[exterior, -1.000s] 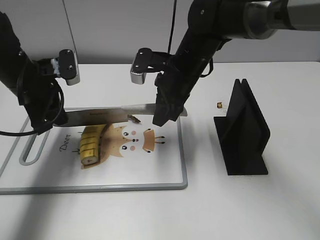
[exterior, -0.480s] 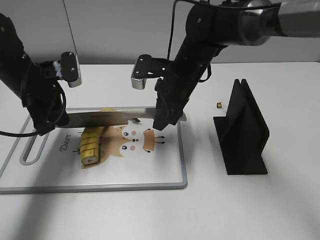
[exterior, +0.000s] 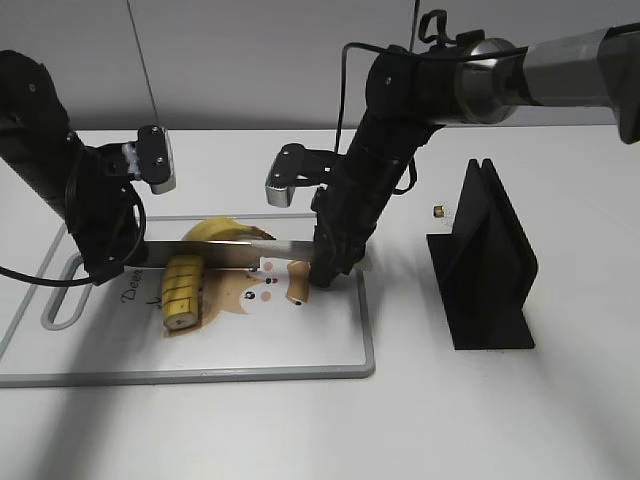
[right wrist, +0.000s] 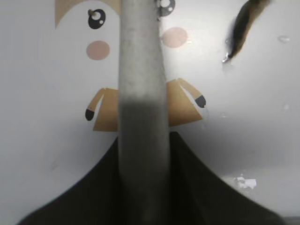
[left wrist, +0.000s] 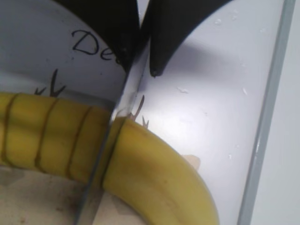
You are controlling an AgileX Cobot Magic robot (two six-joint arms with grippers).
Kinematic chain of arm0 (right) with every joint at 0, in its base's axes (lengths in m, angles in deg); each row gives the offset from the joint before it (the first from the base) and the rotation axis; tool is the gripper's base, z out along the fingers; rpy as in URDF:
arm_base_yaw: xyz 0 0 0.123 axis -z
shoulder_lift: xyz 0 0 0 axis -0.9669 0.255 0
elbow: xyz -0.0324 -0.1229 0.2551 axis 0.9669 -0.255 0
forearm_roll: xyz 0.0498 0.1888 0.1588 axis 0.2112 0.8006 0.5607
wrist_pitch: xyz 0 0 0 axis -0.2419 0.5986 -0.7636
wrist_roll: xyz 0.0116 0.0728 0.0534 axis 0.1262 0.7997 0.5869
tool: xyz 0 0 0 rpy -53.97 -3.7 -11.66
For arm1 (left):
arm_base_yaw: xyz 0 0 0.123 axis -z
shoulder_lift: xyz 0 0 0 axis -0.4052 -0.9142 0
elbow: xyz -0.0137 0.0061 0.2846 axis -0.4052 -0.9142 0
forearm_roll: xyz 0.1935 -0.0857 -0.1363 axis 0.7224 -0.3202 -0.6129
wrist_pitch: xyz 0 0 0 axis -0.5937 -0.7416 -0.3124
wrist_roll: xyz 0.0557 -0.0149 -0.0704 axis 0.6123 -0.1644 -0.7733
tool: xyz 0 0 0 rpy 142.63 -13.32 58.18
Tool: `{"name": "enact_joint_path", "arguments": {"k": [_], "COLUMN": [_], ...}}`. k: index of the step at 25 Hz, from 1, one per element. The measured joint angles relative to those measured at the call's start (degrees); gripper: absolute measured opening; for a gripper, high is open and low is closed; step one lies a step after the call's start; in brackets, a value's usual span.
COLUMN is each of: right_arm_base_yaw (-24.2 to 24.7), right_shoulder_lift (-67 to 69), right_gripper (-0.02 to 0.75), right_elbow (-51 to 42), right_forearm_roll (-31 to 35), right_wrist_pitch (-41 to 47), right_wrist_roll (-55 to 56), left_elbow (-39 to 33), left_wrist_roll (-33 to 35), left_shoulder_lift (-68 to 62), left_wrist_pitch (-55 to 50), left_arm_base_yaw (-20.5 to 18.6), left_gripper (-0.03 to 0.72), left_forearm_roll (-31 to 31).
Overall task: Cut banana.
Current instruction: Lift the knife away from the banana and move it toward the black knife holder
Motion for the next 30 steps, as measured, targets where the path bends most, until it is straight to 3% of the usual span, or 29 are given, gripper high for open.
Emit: {"name": "enact_joint_path", "arguments": {"k": [14,30], "right_arm_base_yaw": [0.04,0.04], "right_shoulder_lift": [-2.22,-13.91], "right_gripper": [0.185,0.185], "right_elbow": [0.02,3.08], "right_forearm_roll": [-0.51,-1.38], "right_wrist_pitch": [0.81,7.38], "right_wrist_roll": [0.13,0.31], "left_elbow": [-1.13,-1.25], "left_wrist_roll": [-0.42,-0.72], "left_shoulder_lift": [3.74,21.46], "left_wrist_pitch": [0.59,-5.36], "left_arm_base_yaw": [0.54,0.6], "left_gripper": [0.034,0.03], "left_forearm_roll": [0.19,0.62]}}
